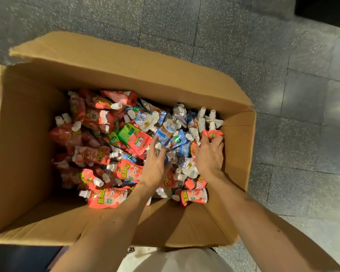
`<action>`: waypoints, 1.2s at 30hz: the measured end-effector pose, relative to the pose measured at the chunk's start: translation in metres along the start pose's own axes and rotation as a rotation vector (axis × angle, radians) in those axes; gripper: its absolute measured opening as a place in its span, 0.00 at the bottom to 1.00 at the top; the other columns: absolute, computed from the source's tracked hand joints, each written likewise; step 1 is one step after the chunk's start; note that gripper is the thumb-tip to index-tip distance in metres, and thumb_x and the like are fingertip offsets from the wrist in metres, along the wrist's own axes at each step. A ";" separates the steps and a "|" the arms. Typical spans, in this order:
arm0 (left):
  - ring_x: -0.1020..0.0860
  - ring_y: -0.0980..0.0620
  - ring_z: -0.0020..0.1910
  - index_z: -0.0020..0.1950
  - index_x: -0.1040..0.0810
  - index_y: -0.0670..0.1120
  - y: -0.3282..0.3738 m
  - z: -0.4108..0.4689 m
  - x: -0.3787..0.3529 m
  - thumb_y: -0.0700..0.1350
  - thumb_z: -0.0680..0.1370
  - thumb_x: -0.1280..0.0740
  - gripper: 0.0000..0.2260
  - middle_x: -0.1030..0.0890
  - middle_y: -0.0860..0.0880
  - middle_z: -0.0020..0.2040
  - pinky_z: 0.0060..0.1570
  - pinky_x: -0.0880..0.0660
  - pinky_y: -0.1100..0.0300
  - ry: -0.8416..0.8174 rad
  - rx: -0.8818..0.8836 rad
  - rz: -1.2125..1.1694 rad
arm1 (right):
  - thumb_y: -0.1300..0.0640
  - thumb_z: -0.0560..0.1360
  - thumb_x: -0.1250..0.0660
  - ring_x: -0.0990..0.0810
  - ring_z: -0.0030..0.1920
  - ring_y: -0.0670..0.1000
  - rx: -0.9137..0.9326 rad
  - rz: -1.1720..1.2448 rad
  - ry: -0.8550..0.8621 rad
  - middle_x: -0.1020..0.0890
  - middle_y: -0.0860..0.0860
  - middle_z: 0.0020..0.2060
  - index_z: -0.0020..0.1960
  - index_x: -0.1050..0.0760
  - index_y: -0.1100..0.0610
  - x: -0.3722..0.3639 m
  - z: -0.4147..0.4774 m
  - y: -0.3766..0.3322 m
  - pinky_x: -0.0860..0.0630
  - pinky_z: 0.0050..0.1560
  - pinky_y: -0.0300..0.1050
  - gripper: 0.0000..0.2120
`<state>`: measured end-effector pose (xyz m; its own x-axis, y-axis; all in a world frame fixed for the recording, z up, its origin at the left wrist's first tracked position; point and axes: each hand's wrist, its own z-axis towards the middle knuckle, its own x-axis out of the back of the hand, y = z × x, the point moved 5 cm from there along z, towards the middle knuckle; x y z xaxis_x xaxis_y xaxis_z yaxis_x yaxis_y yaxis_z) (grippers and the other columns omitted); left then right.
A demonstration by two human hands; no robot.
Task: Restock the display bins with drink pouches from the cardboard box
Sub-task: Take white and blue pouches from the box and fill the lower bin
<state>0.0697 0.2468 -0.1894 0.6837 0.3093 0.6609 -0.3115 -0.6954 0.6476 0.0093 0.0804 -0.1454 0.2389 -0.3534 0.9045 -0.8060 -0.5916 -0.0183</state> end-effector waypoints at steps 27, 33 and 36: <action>0.19 0.44 0.36 0.46 0.19 0.40 0.010 -0.120 0.148 0.52 0.77 0.28 0.14 0.17 0.40 0.41 0.40 0.25 0.52 0.364 0.591 -1.112 | 0.52 0.80 0.38 0.31 0.26 0.49 0.475 0.542 -0.382 0.26 0.51 0.30 0.42 0.26 0.61 0.101 -0.080 -0.093 0.33 0.30 0.42 0.13; 0.22 0.51 0.30 0.38 0.21 0.47 0.014 -0.233 0.196 0.48 0.76 0.29 0.09 0.19 0.48 0.33 0.30 0.27 0.62 0.742 0.591 -1.315 | 0.56 0.79 0.36 0.28 0.32 0.46 0.757 0.653 -0.360 0.23 0.49 0.33 0.44 0.22 0.56 0.136 -0.168 -0.148 0.33 0.32 0.38 0.07; 0.21 0.49 0.30 0.39 0.22 0.46 0.016 -0.312 0.209 0.51 0.73 0.28 0.09 0.20 0.45 0.37 0.28 0.26 0.62 0.852 0.519 -1.466 | 0.56 0.75 0.33 0.25 0.37 0.47 0.836 0.738 -0.406 0.21 0.46 0.34 0.40 0.22 0.51 0.141 -0.228 -0.170 0.29 0.40 0.44 0.05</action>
<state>0.0016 0.5030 0.0769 -0.3697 0.9092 -0.1912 0.5195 0.3729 0.7688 0.0566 0.2967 0.0828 0.1407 -0.9225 0.3594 -0.2531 -0.3845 -0.8878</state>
